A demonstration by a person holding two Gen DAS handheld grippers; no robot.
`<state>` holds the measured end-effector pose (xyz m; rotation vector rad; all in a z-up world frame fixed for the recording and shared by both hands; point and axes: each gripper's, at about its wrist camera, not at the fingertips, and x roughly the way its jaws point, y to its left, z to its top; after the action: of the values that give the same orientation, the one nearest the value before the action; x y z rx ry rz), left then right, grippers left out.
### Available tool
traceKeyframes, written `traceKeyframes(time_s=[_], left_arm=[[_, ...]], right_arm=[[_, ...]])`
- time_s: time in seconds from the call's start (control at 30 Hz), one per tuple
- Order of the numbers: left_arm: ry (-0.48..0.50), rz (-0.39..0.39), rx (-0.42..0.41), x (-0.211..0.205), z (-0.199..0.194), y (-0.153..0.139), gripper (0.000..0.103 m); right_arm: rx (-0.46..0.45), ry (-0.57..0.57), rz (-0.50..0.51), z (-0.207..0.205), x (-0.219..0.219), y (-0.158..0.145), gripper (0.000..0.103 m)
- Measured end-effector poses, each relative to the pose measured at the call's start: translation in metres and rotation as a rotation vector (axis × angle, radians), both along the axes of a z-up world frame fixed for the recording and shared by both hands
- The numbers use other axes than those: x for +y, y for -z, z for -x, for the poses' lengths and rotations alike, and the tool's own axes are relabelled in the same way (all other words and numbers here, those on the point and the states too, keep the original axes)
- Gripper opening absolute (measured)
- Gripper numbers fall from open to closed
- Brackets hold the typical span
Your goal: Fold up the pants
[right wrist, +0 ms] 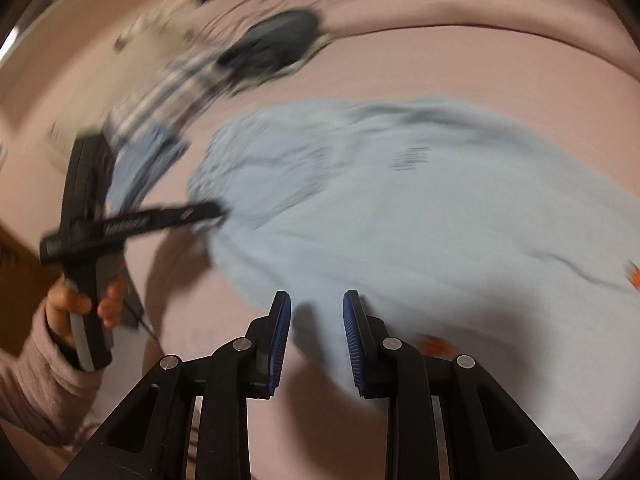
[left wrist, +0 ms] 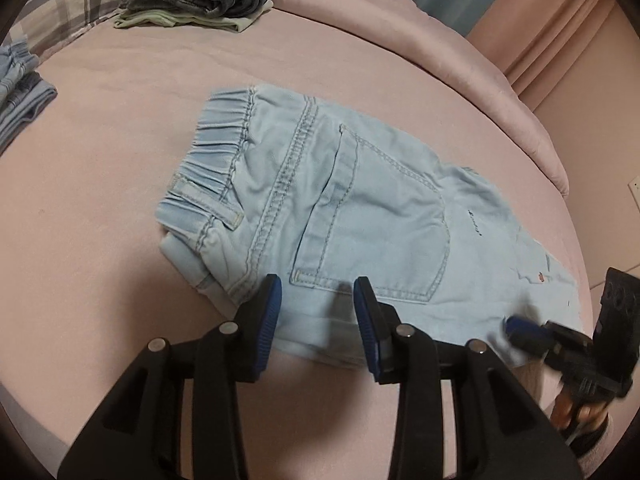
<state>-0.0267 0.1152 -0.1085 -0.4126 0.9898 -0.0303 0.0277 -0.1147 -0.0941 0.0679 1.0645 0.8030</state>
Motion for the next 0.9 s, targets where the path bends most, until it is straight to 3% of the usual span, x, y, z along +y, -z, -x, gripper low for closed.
traceKeyframes(time_s=[0.13, 0.2, 0.43, 0.6, 0.77, 0.83, 0.87, 0.9], left_arm=[[0.024, -0.029, -0.027, -0.012, -0.009, -0.017, 0.037], [0.039, -0.026, -0.045, -0.02, -0.021, -0.024, 0.037], [0.107, -0.034, -0.069, -0.042, -0.076, -0.028, 0.037], [0.151, -0.042, -0.078, -0.052, -0.105, -0.028, 0.037], [0.17, -0.132, -0.018, -0.054, -0.124, -0.008, 0.038], [0.153, -0.135, 0.008, -0.048, -0.124, 0.004, 0.037], [0.147, -0.117, 0.006, -0.044, -0.124, 0.006, 0.037], [0.139, -0.1, -0.003, -0.041, -0.123, 0.007, 0.037]], right_arm=[[0.023, 0.14, -0.077, -0.028, -0.048, -0.007, 0.037], [0.017, 0.156, -0.097, -0.045, -0.053, -0.012, 0.04], [0.06, 0.151, -0.212, -0.124, -0.019, -0.021, 0.047], [0.188, 0.138, -0.155, -0.165, 0.006, -0.001, 0.047], [0.309, 0.04, -0.098, -0.177, 0.021, 0.017, 0.047], [0.309, -0.019, -0.107, -0.178, 0.028, 0.014, 0.036], [0.294, -0.032, -0.115, -0.178, 0.029, 0.01, 0.022], [0.265, -0.039, -0.102, -0.179, 0.031, 0.005, 0.016]])
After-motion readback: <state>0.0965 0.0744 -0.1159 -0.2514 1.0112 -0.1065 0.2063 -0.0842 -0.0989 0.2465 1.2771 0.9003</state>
